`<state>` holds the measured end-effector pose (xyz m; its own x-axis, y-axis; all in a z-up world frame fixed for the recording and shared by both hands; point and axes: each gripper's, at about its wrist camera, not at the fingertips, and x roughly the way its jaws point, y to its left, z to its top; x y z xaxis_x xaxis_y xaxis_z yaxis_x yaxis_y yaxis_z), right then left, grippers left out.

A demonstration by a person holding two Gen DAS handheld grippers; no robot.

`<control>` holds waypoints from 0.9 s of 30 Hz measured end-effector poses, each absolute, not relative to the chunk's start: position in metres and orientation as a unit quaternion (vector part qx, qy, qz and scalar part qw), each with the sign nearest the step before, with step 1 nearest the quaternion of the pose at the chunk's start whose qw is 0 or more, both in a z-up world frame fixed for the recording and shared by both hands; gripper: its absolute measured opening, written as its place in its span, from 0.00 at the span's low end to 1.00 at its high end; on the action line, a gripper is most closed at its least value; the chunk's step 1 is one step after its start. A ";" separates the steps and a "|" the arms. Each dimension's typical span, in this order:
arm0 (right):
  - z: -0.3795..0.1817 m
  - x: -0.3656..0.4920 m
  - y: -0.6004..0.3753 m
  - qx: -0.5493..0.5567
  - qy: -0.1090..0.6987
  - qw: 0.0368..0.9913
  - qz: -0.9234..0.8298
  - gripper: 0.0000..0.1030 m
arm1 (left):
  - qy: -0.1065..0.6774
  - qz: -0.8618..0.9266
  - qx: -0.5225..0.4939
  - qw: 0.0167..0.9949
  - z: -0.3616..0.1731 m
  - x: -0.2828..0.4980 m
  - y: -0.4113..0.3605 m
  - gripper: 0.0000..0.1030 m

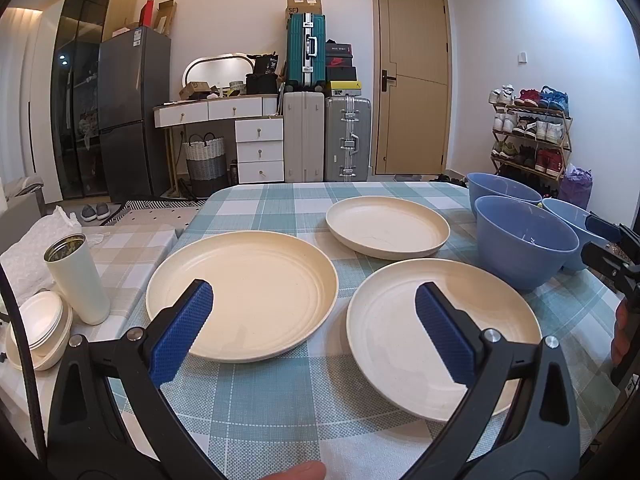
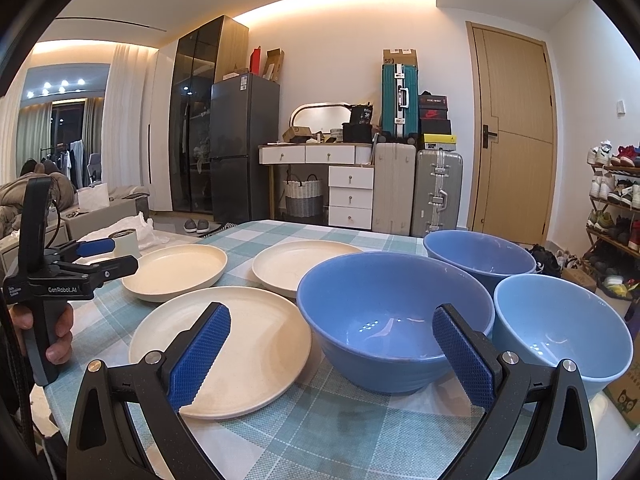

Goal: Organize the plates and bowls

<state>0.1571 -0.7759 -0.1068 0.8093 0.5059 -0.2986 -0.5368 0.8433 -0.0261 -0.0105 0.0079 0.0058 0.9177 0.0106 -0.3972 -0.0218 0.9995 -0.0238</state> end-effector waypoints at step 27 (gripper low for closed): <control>-0.084 0.161 -0.769 -0.056 0.178 0.941 0.281 1.00 | 0.211 0.043 -0.020 0.976 0.025 -0.013 0.008 0.98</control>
<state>0.1605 -0.7686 -0.0842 0.7789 0.5093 -0.3659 -0.5490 0.8358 -0.0054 -0.0129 0.0079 0.0247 0.9068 0.0760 -0.4146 -0.0931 0.9954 -0.0212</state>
